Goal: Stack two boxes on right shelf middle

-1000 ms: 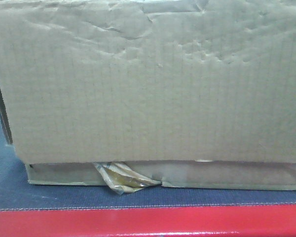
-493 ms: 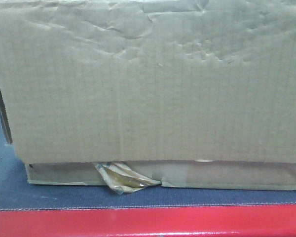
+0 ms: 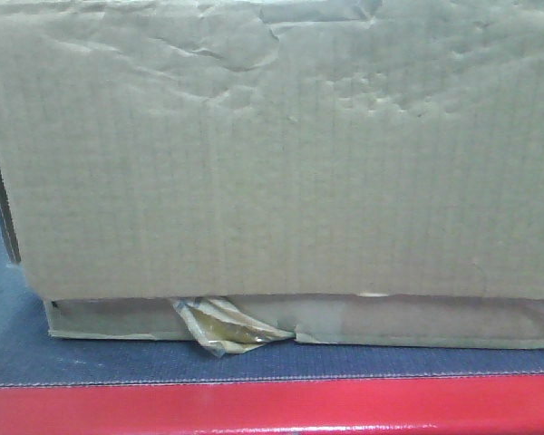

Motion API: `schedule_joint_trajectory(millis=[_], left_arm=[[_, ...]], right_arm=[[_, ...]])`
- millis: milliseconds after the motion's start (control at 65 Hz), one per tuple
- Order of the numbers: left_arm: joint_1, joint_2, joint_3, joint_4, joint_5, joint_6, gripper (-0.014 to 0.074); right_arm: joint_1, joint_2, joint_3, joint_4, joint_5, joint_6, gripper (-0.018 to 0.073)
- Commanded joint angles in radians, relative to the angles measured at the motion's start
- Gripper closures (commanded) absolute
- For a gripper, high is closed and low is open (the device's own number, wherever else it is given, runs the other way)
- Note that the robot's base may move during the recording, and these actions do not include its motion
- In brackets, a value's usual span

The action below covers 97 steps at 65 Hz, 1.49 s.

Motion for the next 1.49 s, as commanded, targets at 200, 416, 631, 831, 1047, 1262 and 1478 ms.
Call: schedule_joint_trajectory(millis=[200,416,631,831,1047,1262,1478], left_arm=[[0.001,-0.014,-0.006,-0.008,-0.001,-0.001,0.0267],[0.001,-0.014,-0.006,-0.008,-0.001,-0.001,0.0267],[0.001,-0.014,-0.006,-0.008,-0.001,-0.001,0.0267],[0.001,-0.014,-0.006,-0.008,-0.001,-0.001,0.0267],[0.001,-0.014,-0.006,-0.006,-0.001,-0.001,0.0267],[0.001,-0.014,-0.006,-0.003,-0.001,-0.001,0.0267],[0.001,-0.014,-0.006,0.021,-0.031,0.03,0.0267]], right_arm=[[0.011,0.373,-0.338,-0.025,0.253,0.072,0.0695],[0.18,0.533,-0.501,-0.254,0.325,0.275,0.0695],[0.31,0.682,-0.643,-0.297,0.411,0.333,0.0695],[0.327,0.767,-0.738,-0.297,0.411,0.333,0.0566],[0.327,0.808,-0.731,-0.291,0.411,0.341,0.0188],[0.327,0.867,-0.701,-0.291,0.411,0.349,0.0189],[0.327,0.898,-0.701,-0.291,0.411,0.385,0.0189]])
